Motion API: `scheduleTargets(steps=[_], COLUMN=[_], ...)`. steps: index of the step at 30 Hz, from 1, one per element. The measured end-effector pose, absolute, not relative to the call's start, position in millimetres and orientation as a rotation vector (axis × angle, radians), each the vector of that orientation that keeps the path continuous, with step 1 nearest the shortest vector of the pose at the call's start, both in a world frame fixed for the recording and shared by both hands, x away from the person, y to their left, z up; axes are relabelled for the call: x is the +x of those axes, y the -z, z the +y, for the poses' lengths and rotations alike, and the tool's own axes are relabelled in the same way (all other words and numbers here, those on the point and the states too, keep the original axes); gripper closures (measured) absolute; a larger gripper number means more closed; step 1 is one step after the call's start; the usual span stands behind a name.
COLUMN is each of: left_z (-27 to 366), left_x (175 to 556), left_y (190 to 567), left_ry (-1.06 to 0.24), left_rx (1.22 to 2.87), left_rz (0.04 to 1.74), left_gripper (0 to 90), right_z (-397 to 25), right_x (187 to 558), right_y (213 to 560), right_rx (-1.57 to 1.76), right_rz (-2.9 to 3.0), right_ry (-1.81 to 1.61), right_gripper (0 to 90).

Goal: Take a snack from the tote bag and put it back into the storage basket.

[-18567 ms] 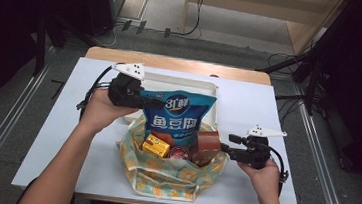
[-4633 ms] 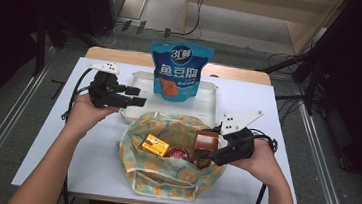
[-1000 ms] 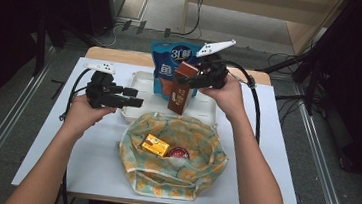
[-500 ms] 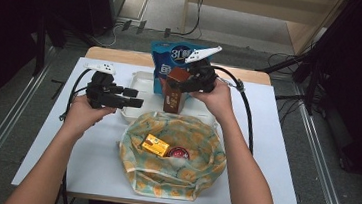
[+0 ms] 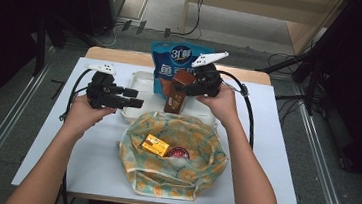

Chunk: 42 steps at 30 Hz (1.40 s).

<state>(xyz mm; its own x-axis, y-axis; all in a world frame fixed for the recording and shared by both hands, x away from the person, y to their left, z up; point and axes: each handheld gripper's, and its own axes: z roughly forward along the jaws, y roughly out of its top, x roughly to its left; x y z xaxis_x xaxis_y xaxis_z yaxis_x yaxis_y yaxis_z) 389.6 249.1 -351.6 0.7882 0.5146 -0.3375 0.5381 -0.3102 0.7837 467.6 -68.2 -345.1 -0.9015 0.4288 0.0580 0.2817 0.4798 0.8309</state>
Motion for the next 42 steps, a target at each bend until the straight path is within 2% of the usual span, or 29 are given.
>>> scheduleTargets(steps=[42], left_z=[246.5], left_x=[389.9], left_y=[352.2], left_ry=[0.031], left_rx=[1.968], left_rz=[0.787], left_gripper=[41.1], right_z=[-148.6], right_x=[435.2], right_y=[375.3], right_rx=[0.703], right_rz=[2.570], right_ry=[-1.398], right_gripper=[43.9])
